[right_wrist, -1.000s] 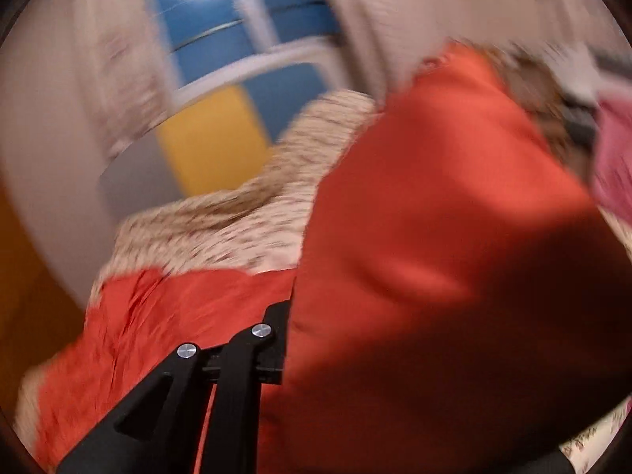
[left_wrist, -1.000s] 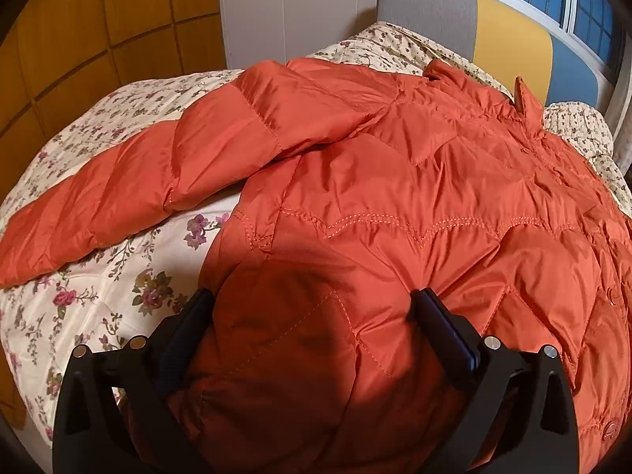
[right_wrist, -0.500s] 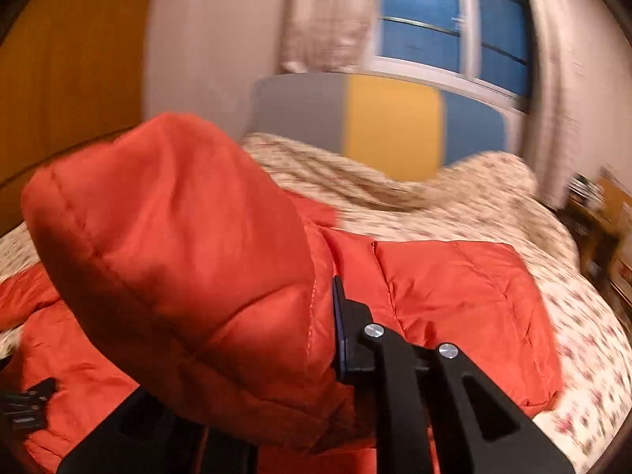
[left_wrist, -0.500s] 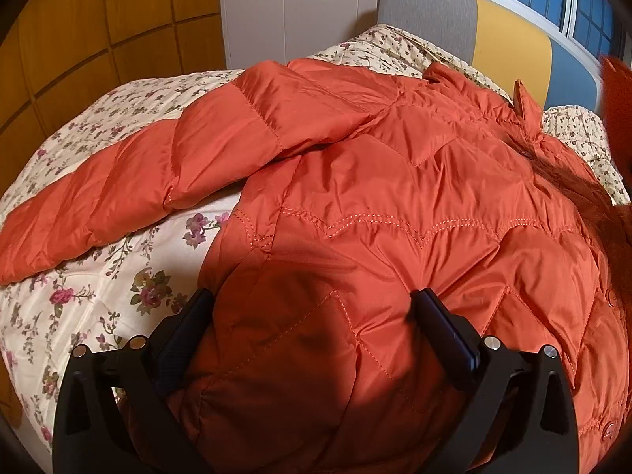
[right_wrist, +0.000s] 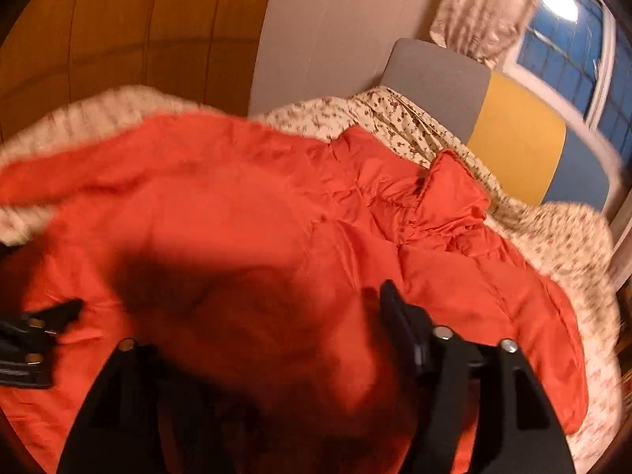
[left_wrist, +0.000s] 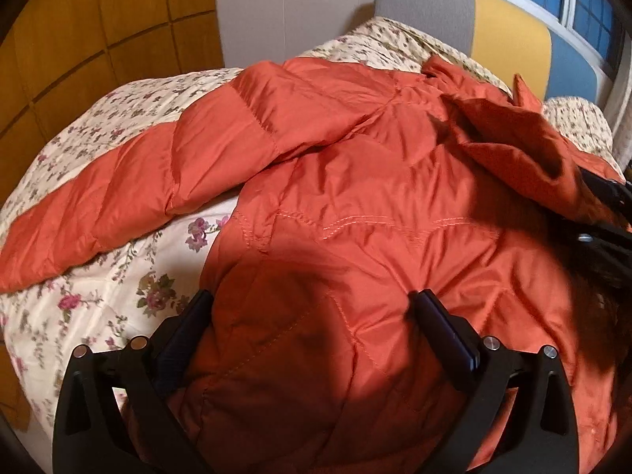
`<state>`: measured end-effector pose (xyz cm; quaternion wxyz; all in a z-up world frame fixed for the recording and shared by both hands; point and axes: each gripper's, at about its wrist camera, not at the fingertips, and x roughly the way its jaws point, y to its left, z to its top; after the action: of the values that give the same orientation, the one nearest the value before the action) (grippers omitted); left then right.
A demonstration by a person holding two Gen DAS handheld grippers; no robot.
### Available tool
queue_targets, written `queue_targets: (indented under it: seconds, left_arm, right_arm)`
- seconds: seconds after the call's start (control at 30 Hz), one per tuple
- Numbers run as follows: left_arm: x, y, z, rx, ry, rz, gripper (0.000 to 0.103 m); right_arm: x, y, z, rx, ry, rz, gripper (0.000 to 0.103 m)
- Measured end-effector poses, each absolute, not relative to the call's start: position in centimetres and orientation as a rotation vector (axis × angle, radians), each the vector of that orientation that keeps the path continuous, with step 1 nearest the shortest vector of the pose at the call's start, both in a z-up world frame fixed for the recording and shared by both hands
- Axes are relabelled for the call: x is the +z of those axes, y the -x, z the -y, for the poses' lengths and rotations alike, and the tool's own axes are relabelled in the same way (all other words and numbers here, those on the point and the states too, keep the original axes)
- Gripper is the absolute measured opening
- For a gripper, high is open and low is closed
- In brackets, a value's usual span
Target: Fold large clothes
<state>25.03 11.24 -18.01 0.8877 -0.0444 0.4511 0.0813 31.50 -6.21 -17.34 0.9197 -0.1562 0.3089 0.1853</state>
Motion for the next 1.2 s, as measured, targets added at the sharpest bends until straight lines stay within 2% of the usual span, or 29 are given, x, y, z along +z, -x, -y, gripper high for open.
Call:
queue_targets:
  seconds: [0.1, 0.2, 0.3, 0.6, 0.63, 0.67, 0.7, 0.77, 0.8, 0.83, 0.9, 1.03, 1.2]
  left_arm:
    - [-14.7, -24.7, -11.4, 0.171, 0.138, -0.878, 0.100]
    - [-11.6, -24.4, -11.3, 0.135, 0.230, -0.766, 0.100]
    - [-10.1, -25.7, -10.1, 0.027, 0.303, -0.733, 0.100]
    - [-14.4, -28.6, -5.9, -0.169, 0.560, -0.895, 0.100]
    - [-15.1, -28.9, -5.3, -0.143, 0.528, -0.924, 0.100]
    - [-15.8, -29.3, -4.9, -0.114, 0.510, -0.945, 0.100]
    - [-16.3, -29.7, -4.9, -0.102, 0.519, -0.944, 0.094]
    - [-16.4, -30.0, -5.3, -0.067, 0.520, -0.919, 0.069]
    - [-16.0, -30.6, -5.2, -0.060, 0.490, -0.911, 0.042]
    - [-15.7, -31.0, -5.2, -0.070, 0.478, -0.913, 0.022]
    - [-14.6, -32.0, -5.3, -0.085, 0.453, -0.902, 0.013]
    - [-12.8, -34.5, -6.2, -0.054, 0.344, -0.850, 0.013]
    - [-16.3, -36.3, -5.8, -0.037, 0.224, -0.880, 0.014]
  right_arm:
    - [-15.3, -29.5, 9.6, 0.410, 0.177, -0.610, 0.070]
    - [-14.2, -28.1, 13.3, 0.382, 0.025, -0.591, 0.070]
    - [-13.4, -26.6, 17.4, 0.322, -0.093, -0.555, 0.070]
    - [-12.7, -24.1, 24.5, 0.091, -0.128, -0.568, 0.071]
    - [-12.8, -24.2, 25.3, 0.056, -0.144, -0.571, 0.070]
    - [-12.9, -24.3, 26.1, 0.017, -0.171, -0.576, 0.064]
    - [-12.9, -25.2, 26.9, -0.030, -0.211, -0.586, 0.061]
    - [-13.0, -26.5, 27.9, -0.075, -0.271, -0.608, 0.047]
    - [-13.1, -27.5, 28.3, -0.085, -0.298, -0.621, 0.044]
    - [-13.2, -28.1, 28.4, -0.088, -0.306, -0.630, 0.039]
    - [-13.3, -29.8, 28.4, -0.077, -0.310, -0.650, 0.032]
    - [-14.3, -31.8, 27.5, -0.042, -0.248, -0.680, 0.030]
    - [-18.0, -34.1, 27.8, -0.085, -0.224, -0.778, 0.025]
